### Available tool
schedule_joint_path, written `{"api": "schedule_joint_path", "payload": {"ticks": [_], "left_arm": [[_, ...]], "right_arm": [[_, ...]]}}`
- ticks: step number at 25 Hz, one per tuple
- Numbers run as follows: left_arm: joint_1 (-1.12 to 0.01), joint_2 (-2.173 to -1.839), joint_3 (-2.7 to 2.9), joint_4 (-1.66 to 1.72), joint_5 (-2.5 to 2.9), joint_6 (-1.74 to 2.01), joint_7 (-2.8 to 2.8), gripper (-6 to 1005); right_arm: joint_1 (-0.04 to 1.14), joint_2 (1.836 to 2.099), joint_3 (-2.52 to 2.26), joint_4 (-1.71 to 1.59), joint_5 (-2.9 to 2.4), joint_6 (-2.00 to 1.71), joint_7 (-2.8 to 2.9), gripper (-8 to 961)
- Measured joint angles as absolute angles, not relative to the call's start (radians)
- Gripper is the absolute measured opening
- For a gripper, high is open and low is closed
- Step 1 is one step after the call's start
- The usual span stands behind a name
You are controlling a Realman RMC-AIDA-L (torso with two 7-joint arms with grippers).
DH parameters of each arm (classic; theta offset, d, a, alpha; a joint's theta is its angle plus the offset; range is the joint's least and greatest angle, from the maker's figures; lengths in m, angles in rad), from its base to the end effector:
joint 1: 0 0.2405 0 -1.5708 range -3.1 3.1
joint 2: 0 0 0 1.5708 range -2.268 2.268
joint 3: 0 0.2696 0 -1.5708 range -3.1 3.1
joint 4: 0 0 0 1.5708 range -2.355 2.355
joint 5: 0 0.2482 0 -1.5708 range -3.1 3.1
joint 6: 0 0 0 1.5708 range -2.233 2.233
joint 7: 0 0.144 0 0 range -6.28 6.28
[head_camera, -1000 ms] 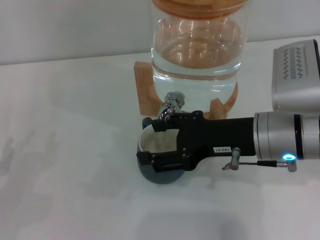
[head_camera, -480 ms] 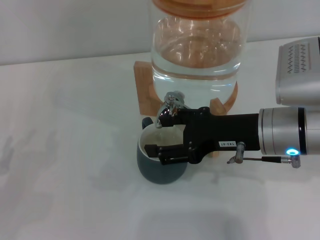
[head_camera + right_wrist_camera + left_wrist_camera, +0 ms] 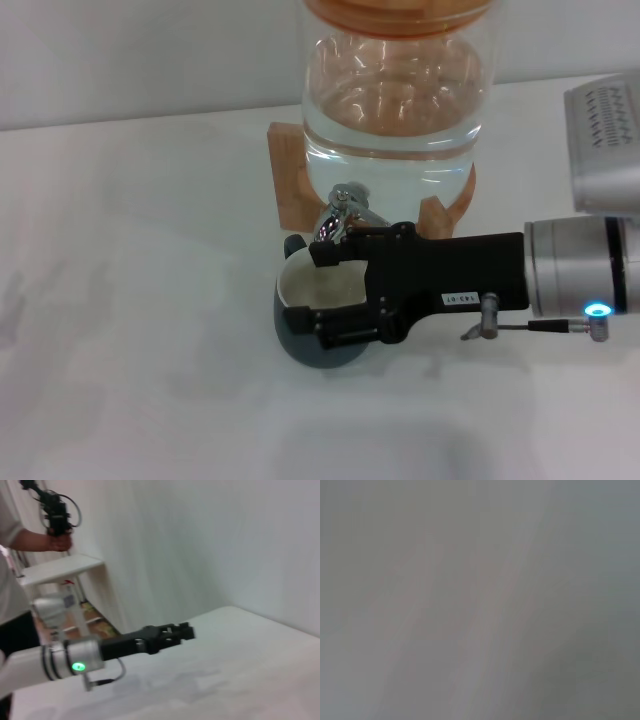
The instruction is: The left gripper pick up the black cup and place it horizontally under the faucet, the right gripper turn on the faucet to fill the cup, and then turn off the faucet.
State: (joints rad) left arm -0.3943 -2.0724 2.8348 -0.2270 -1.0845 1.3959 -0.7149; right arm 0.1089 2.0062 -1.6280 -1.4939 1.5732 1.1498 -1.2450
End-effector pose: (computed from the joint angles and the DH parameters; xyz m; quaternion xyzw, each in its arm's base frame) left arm -0.4151 0.3032 0.0063 -0.7325 -0.2914 -0.3414 0.5119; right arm 0.1692 0.3184 -0.0179 -0.9474 0.1794 0.2360 0.1203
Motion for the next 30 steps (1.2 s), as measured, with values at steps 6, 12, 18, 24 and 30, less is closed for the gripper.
{"api": "schedule_joint_path", "payload": {"ticks": [6, 12, 18, 24, 30], "left_arm": [[-0.395, -2.071, 2.831, -0.227, -1.09, 1.396, -0.715, 462], [-0.397, -2.067, 2.834, -0.237, -1.128, 1.396, -0.715, 462], [-0.408, -2.057, 2.833, -0.239, -1.146, 1.396, -0.723, 462], [-0.422, -2.051, 2.831, -0.239, -1.156, 1.396, -0.724, 462], [-0.429, -2.041, 2.832, -0.241, -1.174, 1.396, -0.724, 462]], "right_arm": [[0.106, 2.007, -1.513, -1.487, 1.672, 1.332, -1.283, 824], [0.087, 2.006, -1.314, -1.416, 1.714, 1.449, -1.389, 824], [0.092, 2.007, -1.169, -1.232, 1.762, 1.487, -1.562, 825], [0.096, 2.008, -1.12, -0.99, 1.937, 1.475, -1.825, 824], [0.099, 2.008, -1.072, -0.749, 2.11, 1.462, -2.06, 824]]}}
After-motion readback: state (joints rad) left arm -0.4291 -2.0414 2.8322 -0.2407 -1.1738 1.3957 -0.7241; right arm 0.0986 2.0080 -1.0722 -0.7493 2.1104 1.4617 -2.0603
